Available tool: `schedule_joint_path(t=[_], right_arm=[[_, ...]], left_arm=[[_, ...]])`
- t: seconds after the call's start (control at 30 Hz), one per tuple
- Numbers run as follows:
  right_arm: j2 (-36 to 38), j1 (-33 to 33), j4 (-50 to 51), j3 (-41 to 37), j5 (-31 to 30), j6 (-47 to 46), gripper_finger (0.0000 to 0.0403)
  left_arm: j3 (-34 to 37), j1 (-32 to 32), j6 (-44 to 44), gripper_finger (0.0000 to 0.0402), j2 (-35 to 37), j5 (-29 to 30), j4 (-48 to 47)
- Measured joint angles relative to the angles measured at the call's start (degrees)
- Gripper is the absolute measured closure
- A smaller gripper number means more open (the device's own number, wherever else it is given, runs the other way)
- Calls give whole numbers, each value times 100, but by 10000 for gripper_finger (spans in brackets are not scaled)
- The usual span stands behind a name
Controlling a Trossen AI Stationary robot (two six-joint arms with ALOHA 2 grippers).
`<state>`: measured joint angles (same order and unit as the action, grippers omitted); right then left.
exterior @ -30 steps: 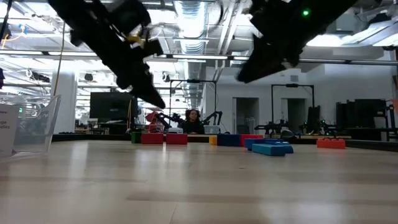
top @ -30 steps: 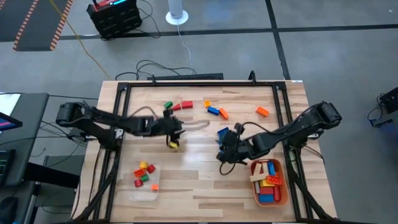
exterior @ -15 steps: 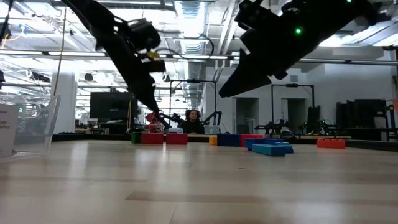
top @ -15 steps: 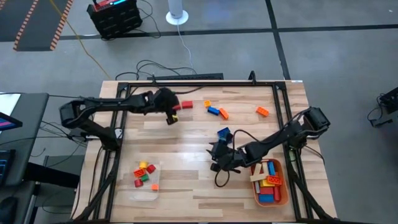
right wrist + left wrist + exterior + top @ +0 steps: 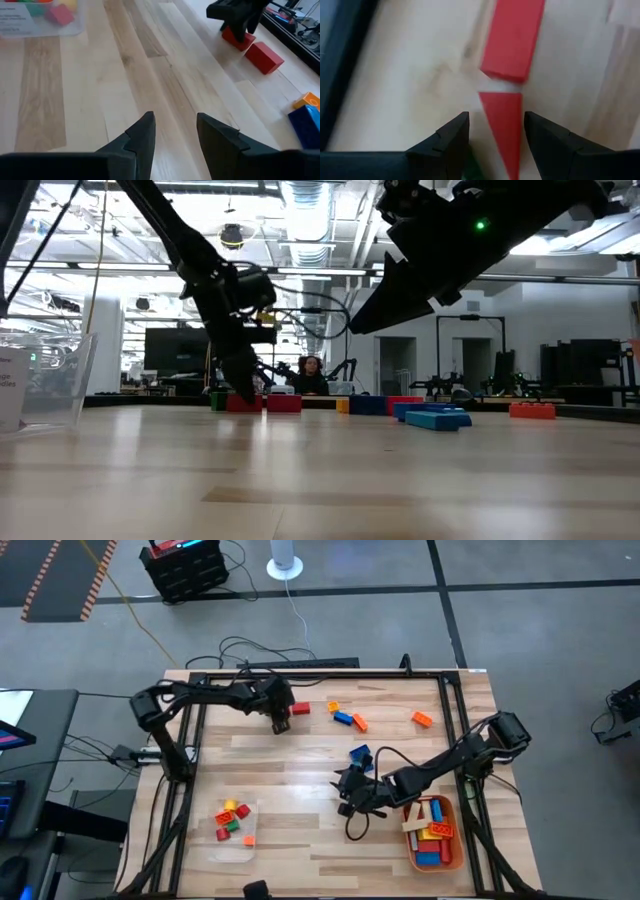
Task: Sort blocks by size
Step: Put the large red block into the orange bin
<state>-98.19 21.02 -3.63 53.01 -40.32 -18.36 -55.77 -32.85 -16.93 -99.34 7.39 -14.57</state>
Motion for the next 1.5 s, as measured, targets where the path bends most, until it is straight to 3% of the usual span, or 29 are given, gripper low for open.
schedule_joint_path(t=[0.23,0.5,0.7,0.83,1.03,1.27,1.5], right_arm=[[0,-2,4,0,-1,-1,228],[2,-13,19,0,-1,-1,228],[4,-13,41,2,-6,122,228],[4,-13,-61,4,-10,691,228],[7,-60,-1180,7,-10,1620,228],[9,-136,-1289,291,-8,2208,225],[11,-166,-944,575,-8,2291,177]], left_arm=[[-4,-51,-66,233,-187,-308,-103],[-4,110,-201,354,-179,-291,-119],[-109,382,-378,354,296,-308,-727],[-157,768,-385,354,893,-324,-1036],[-129,1728,-427,353,1530,-588,-761],[-127,2907,-356,350,1658,-590,-228],[-125,3470,-199,349,1658,-216,23]])
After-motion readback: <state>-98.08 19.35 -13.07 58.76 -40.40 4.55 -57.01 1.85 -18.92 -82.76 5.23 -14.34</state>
